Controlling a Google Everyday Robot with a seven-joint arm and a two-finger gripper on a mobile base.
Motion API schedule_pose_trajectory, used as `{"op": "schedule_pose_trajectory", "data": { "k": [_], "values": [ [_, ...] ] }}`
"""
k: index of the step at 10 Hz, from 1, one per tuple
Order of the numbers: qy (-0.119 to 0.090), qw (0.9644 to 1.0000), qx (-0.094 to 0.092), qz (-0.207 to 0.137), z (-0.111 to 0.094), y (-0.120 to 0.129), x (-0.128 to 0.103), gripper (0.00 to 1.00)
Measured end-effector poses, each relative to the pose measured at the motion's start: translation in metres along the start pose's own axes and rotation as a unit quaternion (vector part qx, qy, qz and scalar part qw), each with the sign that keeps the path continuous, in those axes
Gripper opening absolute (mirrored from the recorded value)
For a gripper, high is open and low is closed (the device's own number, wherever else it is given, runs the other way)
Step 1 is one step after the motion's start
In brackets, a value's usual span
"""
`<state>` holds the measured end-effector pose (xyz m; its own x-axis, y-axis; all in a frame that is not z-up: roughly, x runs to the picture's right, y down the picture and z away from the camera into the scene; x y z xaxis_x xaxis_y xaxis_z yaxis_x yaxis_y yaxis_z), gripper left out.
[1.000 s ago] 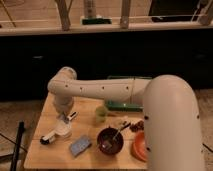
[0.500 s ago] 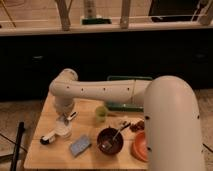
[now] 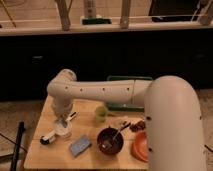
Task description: Place towel in paper cup
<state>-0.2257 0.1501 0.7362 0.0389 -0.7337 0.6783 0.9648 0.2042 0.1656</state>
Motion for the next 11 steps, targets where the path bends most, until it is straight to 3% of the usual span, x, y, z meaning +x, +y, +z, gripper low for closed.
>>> {"op": "schedule_pose_trajectory", "data": {
  "k": [5,11],
  "values": [
    [-0.028,0.9996,-0.007,-0.008,0.001,0.002,-0.016,0.0],
    [-0.045,0.9988,-0.017,-0.007,0.007,0.005,-0.016,0.0]
  ]
}}
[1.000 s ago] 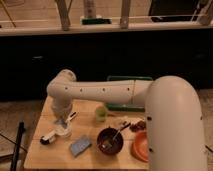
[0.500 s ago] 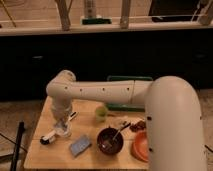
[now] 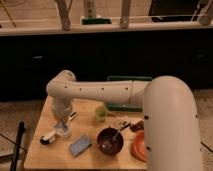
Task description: Place towel in paper cup
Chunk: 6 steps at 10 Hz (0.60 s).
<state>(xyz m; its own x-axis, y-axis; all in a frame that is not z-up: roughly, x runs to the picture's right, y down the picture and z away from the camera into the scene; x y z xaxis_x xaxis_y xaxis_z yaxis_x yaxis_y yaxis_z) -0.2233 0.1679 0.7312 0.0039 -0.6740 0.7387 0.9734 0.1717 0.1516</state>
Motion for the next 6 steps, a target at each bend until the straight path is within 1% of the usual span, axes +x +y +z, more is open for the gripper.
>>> {"op": "schedule_pose_trajectory", "data": {
  "k": [1,2,6],
  "values": [
    [-0.001,1.0,-0.001,0.001,0.0007,0.0003,0.0006,0.02],
    [-0.002,1.0,-0.001,0.004,0.0012,0.001,0.0013,0.09],
    [-0.008,0.9999,-0.002,0.007,0.0045,0.0016,0.0015,0.49]
  ]
}}
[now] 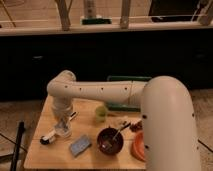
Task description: Place towel in paper cup
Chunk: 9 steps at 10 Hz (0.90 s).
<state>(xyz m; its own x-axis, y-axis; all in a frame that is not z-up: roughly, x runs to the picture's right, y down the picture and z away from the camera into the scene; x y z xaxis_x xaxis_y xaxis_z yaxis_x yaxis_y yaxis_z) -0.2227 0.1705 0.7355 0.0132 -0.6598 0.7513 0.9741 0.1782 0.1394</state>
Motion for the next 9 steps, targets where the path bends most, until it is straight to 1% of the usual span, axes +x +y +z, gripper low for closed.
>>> {"op": "schedule_pose_trajectory", "data": {
  "k": [2,3,4,9],
  "values": [
    [-0.002,1.0,-0.001,0.0,0.0012,-0.0006,-0.0011,0.69],
    [-0.002,1.0,-0.001,0.0,0.0018,-0.0006,-0.0015,0.77],
    [-0.003,1.0,-0.001,0.001,0.0021,-0.0008,-0.0018,0.8],
    [-0.006,1.0,-0.001,0.0,0.003,-0.0021,-0.0029,0.8]
  ]
}}
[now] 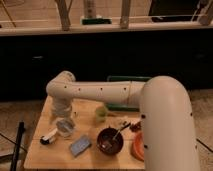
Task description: Place towel in paper cup
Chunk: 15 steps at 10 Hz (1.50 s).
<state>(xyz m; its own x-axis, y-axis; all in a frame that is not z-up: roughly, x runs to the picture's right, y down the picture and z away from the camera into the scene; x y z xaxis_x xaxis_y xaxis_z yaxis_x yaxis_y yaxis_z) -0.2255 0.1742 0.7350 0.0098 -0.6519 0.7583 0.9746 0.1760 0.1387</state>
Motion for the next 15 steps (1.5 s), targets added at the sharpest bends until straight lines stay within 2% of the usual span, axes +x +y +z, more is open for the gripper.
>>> {"op": "schedule_pose_trajectory", "data": {
  "k": [15],
  "values": [
    [-0.003,1.0,-0.007,-0.002,-0.011,0.001,0.003,0.8]
  ]
}}
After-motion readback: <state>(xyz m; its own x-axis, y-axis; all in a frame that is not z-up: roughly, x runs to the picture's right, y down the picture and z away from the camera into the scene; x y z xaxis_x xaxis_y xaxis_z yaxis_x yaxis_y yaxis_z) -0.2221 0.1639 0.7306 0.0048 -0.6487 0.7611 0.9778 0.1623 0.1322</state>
